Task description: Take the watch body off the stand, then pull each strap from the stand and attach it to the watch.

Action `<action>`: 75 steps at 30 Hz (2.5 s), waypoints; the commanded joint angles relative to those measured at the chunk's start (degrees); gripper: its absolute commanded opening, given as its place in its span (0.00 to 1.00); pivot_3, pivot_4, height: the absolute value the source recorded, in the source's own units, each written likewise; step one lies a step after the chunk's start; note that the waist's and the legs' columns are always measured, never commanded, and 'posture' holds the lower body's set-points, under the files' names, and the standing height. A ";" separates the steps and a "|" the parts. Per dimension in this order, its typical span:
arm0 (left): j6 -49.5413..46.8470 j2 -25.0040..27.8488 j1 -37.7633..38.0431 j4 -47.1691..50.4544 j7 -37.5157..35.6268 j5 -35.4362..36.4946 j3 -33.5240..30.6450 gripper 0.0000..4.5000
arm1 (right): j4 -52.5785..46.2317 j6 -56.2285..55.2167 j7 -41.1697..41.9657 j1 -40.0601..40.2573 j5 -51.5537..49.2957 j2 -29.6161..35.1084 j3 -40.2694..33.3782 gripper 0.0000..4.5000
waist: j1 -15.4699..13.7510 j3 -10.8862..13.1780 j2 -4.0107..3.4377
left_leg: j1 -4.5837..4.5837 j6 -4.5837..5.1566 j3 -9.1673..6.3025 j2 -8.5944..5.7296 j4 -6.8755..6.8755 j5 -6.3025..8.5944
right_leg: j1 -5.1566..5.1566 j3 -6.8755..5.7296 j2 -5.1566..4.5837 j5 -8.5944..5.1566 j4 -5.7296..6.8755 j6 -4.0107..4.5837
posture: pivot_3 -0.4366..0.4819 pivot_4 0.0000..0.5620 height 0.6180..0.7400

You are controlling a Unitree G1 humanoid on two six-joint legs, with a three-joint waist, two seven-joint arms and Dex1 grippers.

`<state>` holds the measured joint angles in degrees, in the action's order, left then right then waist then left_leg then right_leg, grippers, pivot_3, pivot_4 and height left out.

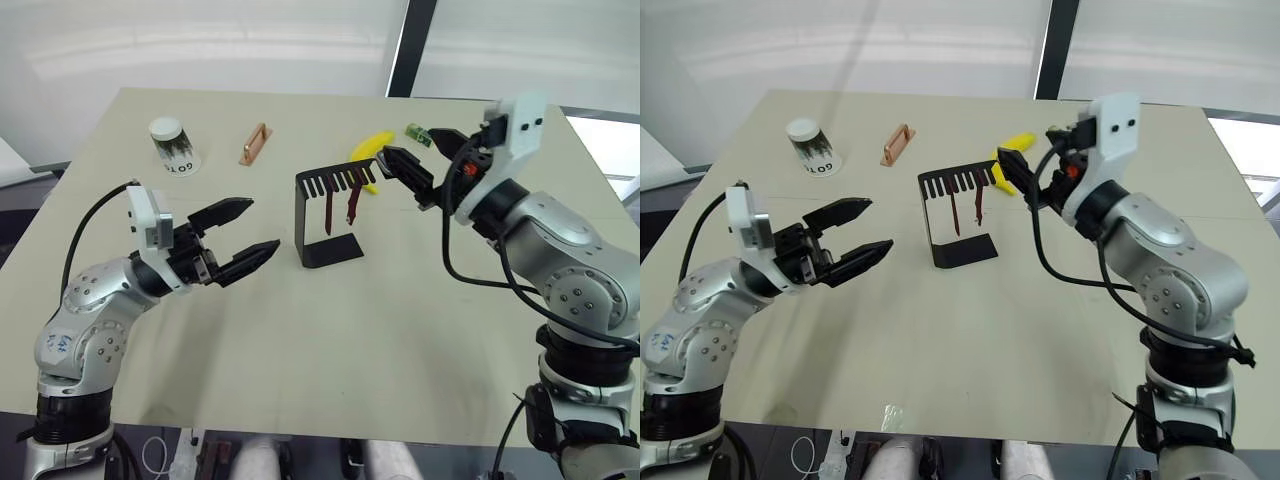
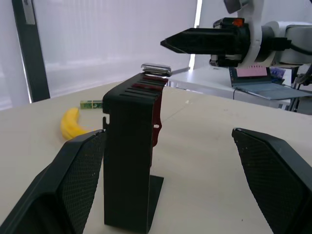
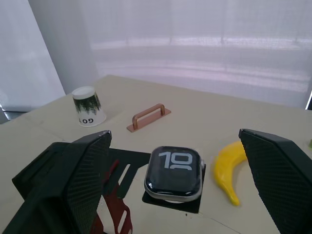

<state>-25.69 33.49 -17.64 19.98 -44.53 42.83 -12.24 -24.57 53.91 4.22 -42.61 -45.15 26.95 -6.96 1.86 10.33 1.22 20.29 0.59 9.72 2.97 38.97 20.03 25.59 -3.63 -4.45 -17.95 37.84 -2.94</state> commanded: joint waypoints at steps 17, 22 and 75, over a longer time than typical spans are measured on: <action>0.82 -1.08 2.65 4.02 1.82 -0.93 -0.10 0.99 | 2.35 3.52 -2.95 -3.44 7.16 -6.10 1.15 1.00 | 0.09 0.00 0.00 | 0.03 0.01 -0.06 0.00 0.05 0.00 | -0.02 -0.03 0.00 0.01 0.02 -0.01 | 0.48 0.27 0.88; 1.08 -0.83 2.22 4.08 1.92 -1.62 0.13 0.99 | 2.53 3.33 -2.21 -2.56 7.99 -6.70 0.96 1.00 | 0.08 0.00 0.00 | 0.04 0.01 -0.06 0.00 0.04 0.00 | -0.02 -0.03 0.00 0.01 0.01 -0.01 | 0.48 0.27 0.88; 5.24 -0.14 -2.76 -1.45 -9.19 -6.77 8.66 1.00 | -9.09 -10.37 7.09 49.66 11.29 0.16 -20.47 0.36 | -0.07 0.01 -0.02 | 0.23 0.07 -0.39 -0.09 -0.09 0.01 | -0.16 -0.17 0.02 0.07 -0.39 -0.13 | 0.48 0.27 0.88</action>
<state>-21.56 33.53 -20.24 17.34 -52.96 36.10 -3.43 -32.94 47.65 9.91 6.49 -36.28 27.21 -28.26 1.78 10.35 1.20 20.49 0.67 9.43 2.87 38.88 20.01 25.44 -3.71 -4.43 -17.88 37.46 -3.07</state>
